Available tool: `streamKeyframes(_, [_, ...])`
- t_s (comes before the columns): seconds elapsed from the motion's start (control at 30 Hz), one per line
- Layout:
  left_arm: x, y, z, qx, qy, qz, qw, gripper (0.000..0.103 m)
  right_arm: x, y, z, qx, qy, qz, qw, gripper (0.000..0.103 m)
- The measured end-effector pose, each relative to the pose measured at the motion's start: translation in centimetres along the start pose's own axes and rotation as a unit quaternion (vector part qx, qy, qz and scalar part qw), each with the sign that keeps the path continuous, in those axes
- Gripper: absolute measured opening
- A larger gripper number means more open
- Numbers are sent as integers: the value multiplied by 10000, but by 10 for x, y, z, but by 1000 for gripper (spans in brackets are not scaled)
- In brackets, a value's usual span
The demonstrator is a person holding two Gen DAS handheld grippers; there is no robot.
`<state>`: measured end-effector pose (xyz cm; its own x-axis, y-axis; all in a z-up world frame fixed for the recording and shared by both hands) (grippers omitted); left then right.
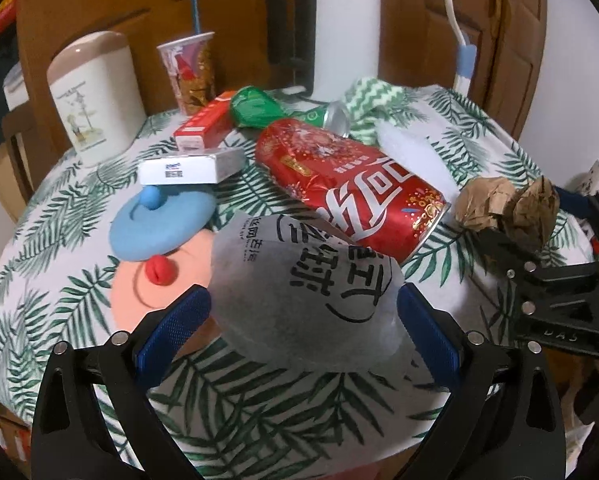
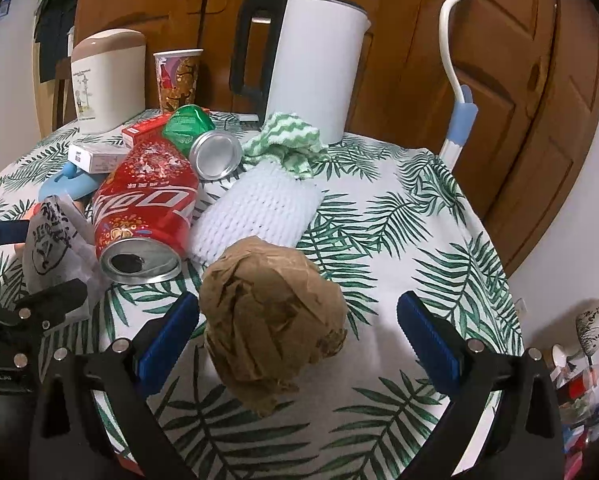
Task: Collect trash
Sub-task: 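Grasp the brown paper ball with right tool while left tool grasps the printed bag, then lower both held items into the pink-lined bin and open both tools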
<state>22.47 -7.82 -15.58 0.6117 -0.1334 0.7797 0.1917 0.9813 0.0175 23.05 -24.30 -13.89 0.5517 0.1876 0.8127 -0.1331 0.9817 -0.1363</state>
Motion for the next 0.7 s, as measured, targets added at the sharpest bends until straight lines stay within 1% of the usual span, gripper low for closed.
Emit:
streamKeyframes(0.03, [-1,0,-2,-38,18,49,10000,90,-1,1,-2,4,27,16,10000,89])
streamKeyframes(0.07, [-1,0,-2,-69,18,82,9999,87,-2,2,-4,32,66,30,10000,77])
streamKeyframes(0.1, [0,1,-2,-83,-3,99,9999,81,-4,5,-6,120,103,15,9999,69])
streamKeyframes(0.17, [-1,1,-2,-95,1,146,9998,75,-6,9,-9,199,169,-9,9997,67])
streamKeyframes(0.2, [-2,1,-2,-89,5,150,9998,70,-7,10,-9,165,148,23,9998,66])
streamKeyframes(0.23, [-2,2,-2,-64,-7,146,9999,67,-7,12,-9,135,121,65,9998,63])
streamKeyframes(0.3, [-2,1,-1,-98,-24,151,9998,61,-7,13,-7,128,87,56,9999,60])
streamKeyframes(0.37, [-3,2,0,-143,-37,221,9996,58,-7,12,-6,137,56,17,9999,56])
streamKeyframes(0.5, [-3,8,4,-208,-114,413,9989,55,-7,7,-1,236,6,-121,9996,54])
streamKeyframes(0.7, [-8,16,17,-104,-189,430,9988,55,-4,5,12,341,-103,-218,9991,53])
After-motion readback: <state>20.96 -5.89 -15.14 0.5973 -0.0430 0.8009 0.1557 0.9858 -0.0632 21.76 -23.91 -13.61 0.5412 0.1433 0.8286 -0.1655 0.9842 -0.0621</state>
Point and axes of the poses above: each gripper's, at about its wrist camera, not at the fingertips, and z roughly against the way its jaws point, y to its left, x to its top, the point moved 8 cm from there along -z, roughly the way its jaws point, and after that the axes turned 8 degrees about -y, right-handed, at the moved point
